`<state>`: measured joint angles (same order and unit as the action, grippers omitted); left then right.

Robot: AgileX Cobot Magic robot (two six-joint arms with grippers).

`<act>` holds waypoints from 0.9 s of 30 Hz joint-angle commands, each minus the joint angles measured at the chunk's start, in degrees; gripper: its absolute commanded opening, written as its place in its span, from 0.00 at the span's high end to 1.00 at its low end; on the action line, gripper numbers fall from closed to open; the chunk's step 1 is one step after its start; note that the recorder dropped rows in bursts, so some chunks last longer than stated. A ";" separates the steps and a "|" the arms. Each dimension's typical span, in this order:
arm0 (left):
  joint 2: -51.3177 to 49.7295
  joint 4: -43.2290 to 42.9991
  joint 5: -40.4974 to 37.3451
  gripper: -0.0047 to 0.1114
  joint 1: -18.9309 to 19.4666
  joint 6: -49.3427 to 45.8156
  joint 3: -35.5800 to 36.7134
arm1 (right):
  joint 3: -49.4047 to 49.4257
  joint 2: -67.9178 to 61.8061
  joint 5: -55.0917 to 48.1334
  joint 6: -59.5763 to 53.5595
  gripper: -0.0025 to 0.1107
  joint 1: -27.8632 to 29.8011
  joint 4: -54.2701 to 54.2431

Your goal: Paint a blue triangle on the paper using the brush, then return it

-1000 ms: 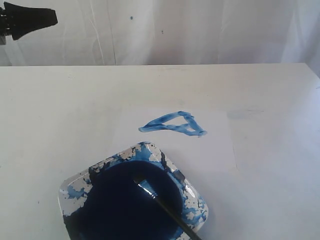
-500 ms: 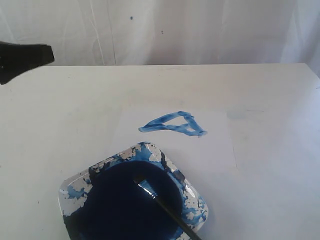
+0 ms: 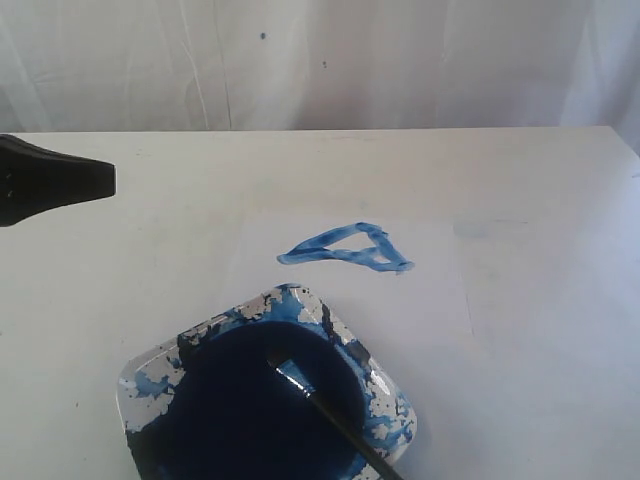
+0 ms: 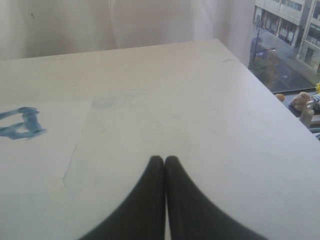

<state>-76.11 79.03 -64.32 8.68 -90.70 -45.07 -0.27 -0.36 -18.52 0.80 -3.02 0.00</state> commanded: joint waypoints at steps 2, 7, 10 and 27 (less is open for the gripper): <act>10.44 0.12 3.83 0.96 -3.45 3.84 0.37 | 0.27 0.36 0.40 -0.49 0.98 0.18 0.00; 25.55 -0.96 17.53 0.96 -9.26 8.32 0.37 | 0.27 0.36 0.40 -0.49 0.98 0.18 0.00; 34.14 -6.41 25.18 0.96 -11.03 16.73 0.37 | 0.27 0.36 0.40 -0.49 0.98 0.18 0.00; 55.41 -40.54 29.76 0.96 -11.41 49.54 0.37 | 0.27 0.36 0.40 -0.49 0.98 0.18 0.00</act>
<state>-21.10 41.72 -34.55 -2.60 -43.00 -44.99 -0.27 -0.36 -18.63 0.80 -3.02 0.00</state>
